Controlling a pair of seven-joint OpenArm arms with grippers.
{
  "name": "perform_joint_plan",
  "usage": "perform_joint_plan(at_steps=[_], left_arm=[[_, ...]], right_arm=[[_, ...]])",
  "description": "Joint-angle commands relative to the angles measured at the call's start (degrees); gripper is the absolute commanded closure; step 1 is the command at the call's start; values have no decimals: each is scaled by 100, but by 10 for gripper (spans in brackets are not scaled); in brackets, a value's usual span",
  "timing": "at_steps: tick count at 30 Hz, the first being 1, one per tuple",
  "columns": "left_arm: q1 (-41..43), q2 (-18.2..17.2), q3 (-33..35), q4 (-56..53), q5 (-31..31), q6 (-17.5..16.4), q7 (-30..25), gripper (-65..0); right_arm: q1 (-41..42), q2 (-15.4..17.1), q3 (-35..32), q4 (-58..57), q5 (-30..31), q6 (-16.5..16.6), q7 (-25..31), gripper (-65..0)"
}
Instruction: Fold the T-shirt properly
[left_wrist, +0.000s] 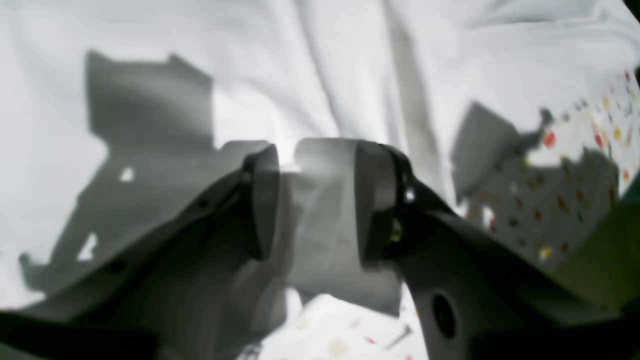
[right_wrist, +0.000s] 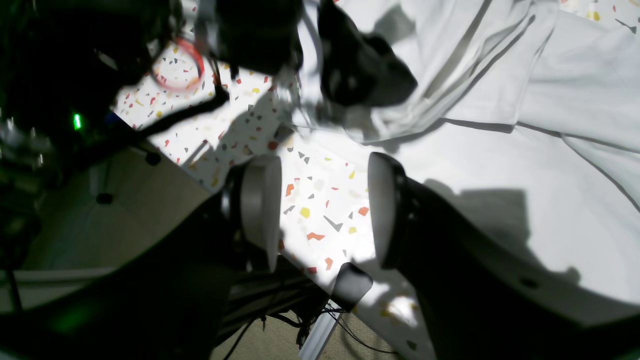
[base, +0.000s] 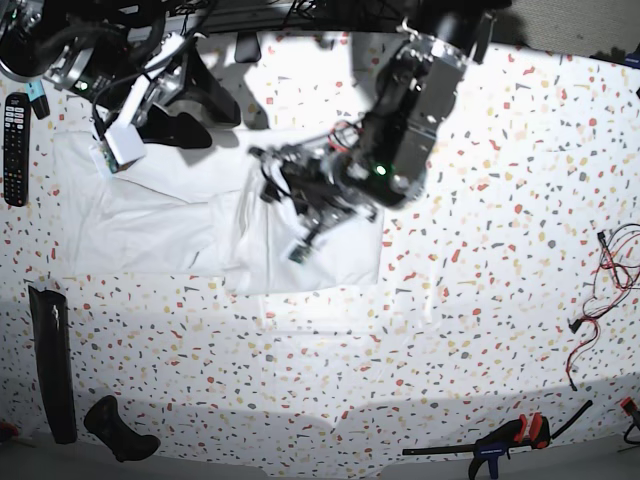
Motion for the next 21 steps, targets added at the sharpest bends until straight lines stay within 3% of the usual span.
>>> perform_joint_plan(at_steps=[1,9,11,15,17,21], left_arm=[[-111,87,140,107,-61,-17,-192,-245],[-435,90,1119,107,-61,-20,-997,-245],[-645,90,1266,114,66,-20,-833,-245],[-1115,61,1274,439,820,-13,74,-245],[-1182,-26,1274,734,1139,92,133,-245],[-1010,-409,1274,1003,1141,153,155,-245]], right_arm=[[-13,48,24,101,136,28,120,-280],[-13,48,24,101,136,28,120,-280],[-13,48,24,101,136,28,120,-280],[-13,48,24,101,133,28,120,-280],[-13,50,24,101,133,28,120,-280],[-13,50,24,101,133,28,120,-280]])
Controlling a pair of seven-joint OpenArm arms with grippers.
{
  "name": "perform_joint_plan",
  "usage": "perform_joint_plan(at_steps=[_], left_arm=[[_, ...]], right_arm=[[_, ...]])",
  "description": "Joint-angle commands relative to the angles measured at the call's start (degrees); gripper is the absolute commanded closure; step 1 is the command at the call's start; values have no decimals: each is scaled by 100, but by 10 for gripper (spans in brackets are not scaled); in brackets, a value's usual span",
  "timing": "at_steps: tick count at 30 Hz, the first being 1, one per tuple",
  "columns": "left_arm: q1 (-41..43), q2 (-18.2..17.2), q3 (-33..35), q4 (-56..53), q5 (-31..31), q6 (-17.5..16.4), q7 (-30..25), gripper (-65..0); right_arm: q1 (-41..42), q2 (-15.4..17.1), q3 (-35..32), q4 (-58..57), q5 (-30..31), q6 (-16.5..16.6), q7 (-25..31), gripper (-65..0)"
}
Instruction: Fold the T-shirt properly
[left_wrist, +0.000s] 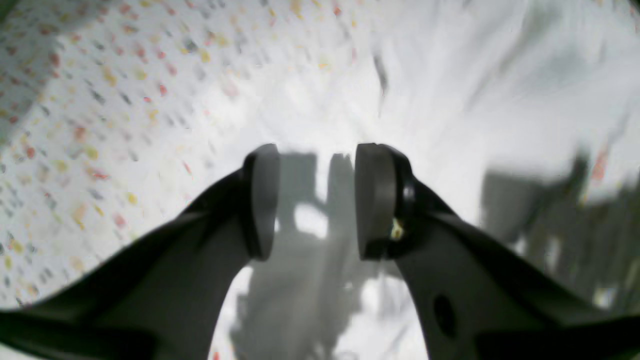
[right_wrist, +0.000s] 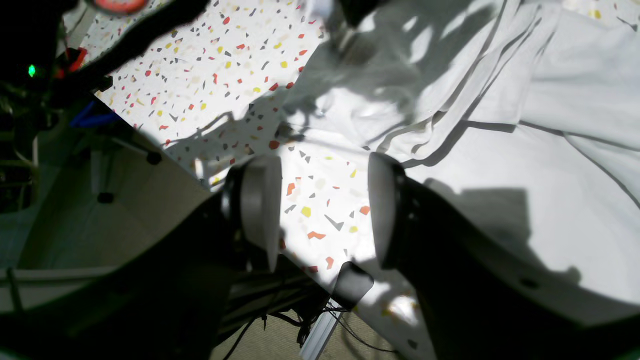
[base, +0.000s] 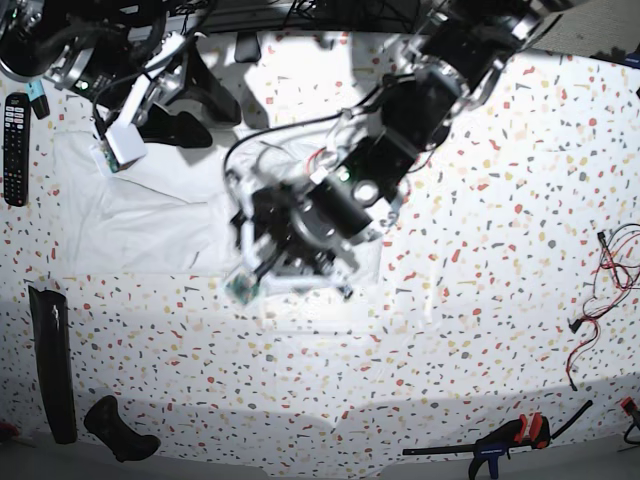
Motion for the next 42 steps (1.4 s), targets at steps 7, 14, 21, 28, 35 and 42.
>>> perform_joint_plan(at_steps=[7,14,21,28,35,42], left_arm=[[566,-660,-4,87,-20,160,-144,-245],[1351,-293,7,87,-321,223,-675,-245],[1523,90,7,74,42,-42,-1340,-245],[1073,107,7,-20,343,-39,-1353,-245],[225,103,-13,-238,693,35,-1650,-245],[-87,181,-46,-1755,319,295,-1950,-245]], right_arm=[[0,48,24,101,140,28,142,-280],[0,48,24,101,140,28,146,-280],[0,48,24,101,140,28,146,-280],[-2,48,24,101,140,28,146,-280],[28,52,50,101,-378,28,157,-280],[658,52,964,101,-1567,28,162,-280]])
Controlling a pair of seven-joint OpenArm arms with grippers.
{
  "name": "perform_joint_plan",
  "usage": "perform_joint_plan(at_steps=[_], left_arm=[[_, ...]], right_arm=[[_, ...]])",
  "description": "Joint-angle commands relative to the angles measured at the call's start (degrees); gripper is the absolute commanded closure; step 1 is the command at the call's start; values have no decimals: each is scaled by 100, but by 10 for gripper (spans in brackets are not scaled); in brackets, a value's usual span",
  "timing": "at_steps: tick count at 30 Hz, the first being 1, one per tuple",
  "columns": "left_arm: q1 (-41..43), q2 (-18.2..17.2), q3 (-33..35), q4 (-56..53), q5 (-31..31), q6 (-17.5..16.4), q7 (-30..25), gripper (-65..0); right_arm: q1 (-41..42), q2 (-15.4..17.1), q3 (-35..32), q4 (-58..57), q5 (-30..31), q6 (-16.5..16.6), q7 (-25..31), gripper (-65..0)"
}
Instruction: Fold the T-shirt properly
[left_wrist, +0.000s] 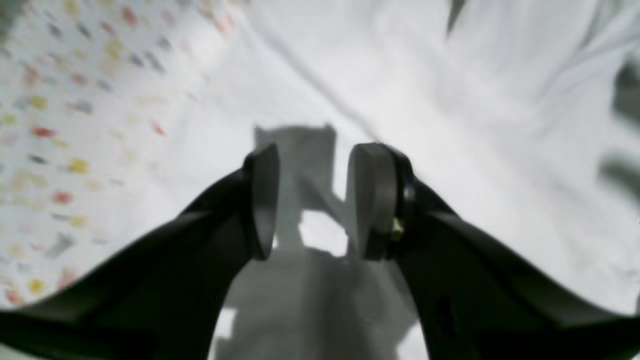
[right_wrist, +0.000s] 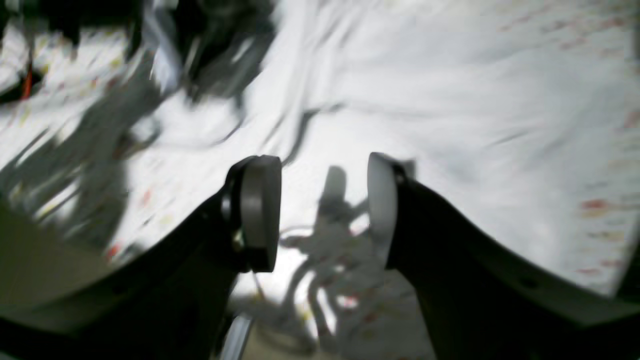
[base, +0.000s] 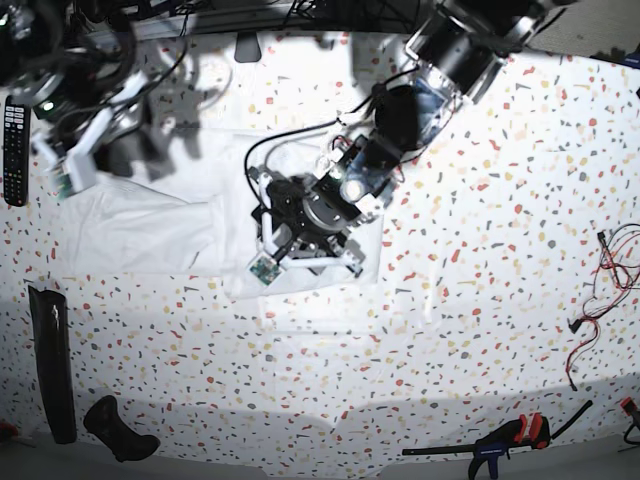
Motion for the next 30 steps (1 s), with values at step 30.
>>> perform_joint_plan(at_steps=[30], left_arm=[[-98,-1290,4,-1578,433,-57,-505,-245]], right_arm=[[2098,1716,433,-5012,111,25,595,-341]])
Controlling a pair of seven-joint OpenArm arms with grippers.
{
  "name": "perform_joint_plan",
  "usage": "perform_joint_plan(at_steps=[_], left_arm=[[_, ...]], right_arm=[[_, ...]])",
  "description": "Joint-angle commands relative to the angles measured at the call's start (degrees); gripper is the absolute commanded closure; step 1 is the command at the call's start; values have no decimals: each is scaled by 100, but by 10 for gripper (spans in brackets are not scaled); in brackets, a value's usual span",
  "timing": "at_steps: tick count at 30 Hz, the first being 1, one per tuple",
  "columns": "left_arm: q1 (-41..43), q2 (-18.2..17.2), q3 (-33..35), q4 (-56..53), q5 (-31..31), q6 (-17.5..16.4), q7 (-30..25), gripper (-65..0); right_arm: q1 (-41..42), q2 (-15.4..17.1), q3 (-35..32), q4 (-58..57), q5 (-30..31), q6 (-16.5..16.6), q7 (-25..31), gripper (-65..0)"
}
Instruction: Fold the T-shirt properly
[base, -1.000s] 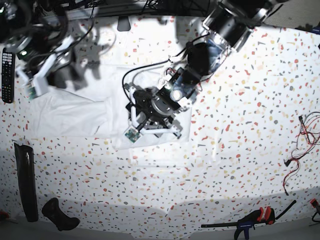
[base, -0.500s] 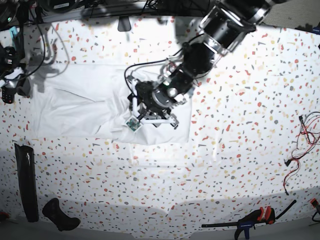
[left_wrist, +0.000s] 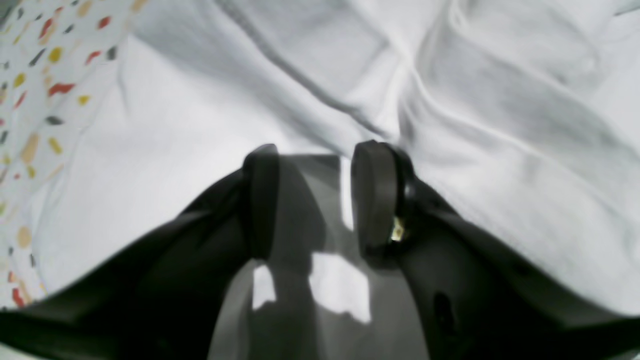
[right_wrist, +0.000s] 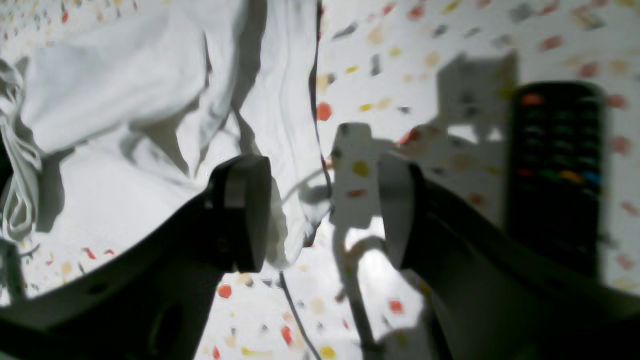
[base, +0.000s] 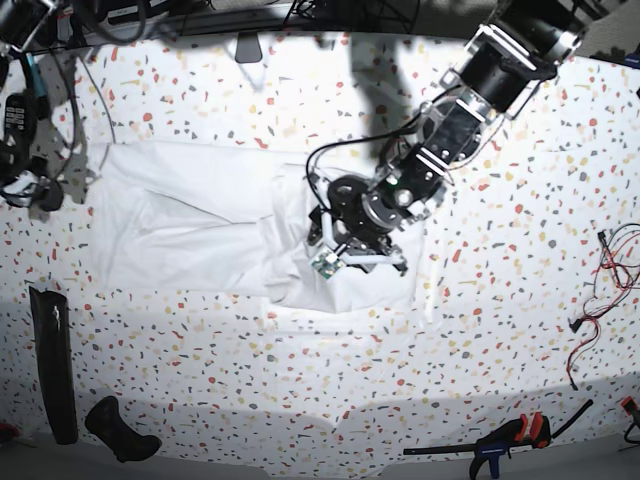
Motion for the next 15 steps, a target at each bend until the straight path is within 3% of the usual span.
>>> perform_joint_plan(at_steps=[1,8,11,15], left_arm=[[98,-269,-33,-166,431,212,1147,-245],[101,-201,-33,-166,411,210,1213,-245],[101,-131,-33,-166,413,210,1233,-245],[101,-70,-33,-166,411,210,1233,-245]], right_arm=[[203,157,-122,-39,122,28,229,-341],[1180,157,-1147,-1244,-118,28,326,-340],[1543,157,-1305,-1919,-494,28,330,-340],[1808,175,-1298,-2732,-494,28,334,-340]])
